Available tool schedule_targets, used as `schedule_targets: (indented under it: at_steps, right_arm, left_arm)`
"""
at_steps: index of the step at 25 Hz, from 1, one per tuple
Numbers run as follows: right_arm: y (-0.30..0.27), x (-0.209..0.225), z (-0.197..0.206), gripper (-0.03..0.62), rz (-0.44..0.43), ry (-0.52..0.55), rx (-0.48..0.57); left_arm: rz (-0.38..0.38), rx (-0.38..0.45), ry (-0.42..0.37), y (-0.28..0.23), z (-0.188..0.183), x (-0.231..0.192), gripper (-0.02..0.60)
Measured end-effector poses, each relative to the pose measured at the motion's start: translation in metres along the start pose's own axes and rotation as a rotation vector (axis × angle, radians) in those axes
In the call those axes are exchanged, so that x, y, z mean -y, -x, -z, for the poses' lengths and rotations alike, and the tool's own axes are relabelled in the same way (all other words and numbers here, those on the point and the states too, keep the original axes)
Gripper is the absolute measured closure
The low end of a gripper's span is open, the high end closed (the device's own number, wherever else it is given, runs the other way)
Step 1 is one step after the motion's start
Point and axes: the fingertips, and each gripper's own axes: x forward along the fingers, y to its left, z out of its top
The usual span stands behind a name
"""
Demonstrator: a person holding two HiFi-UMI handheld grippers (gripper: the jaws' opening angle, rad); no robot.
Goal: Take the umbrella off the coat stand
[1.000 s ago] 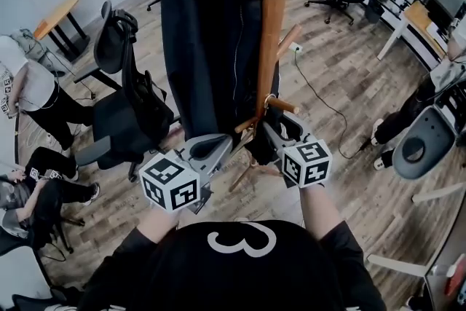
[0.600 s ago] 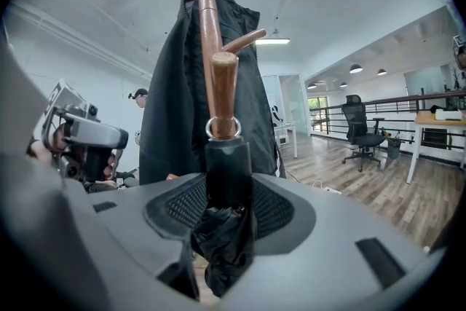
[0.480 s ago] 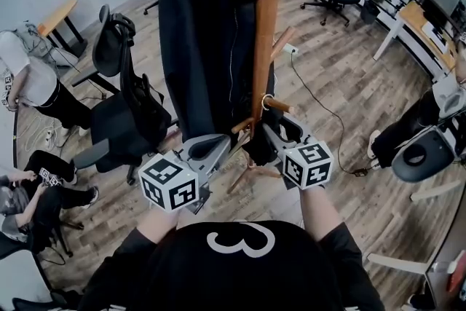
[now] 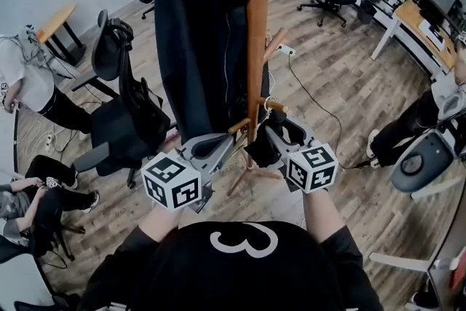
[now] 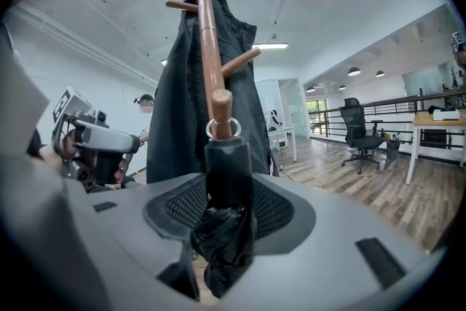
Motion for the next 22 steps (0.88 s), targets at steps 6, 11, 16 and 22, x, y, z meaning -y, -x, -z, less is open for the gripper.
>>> schedule_targets:
  at_steps: [6,11,16,22]
  right_arm:
    - [0.020,0.002,-0.005,0.396,0.019,0.004,0.027]
    - [0.035,0.004,-0.011,0.396,0.039,0.012,0.041]
    - [0.050,0.002,-0.017,0.396,0.046,0.019,0.060]
    - [0.069,-0.013,-0.023,0.396,0.043,0.034,0.075]
  left_arm:
    - [0.028,-0.008,-0.012,-0.007,0.000,0.013,0.566]
    - [0.046,-0.010,-0.010,-0.011,0.001,0.021,0.566]
    - [0.057,-0.008,-0.017,-0.009,0.001,0.029,0.566]
    - [0.063,-0.006,-0.023,0.002,0.002,0.042,0.565]
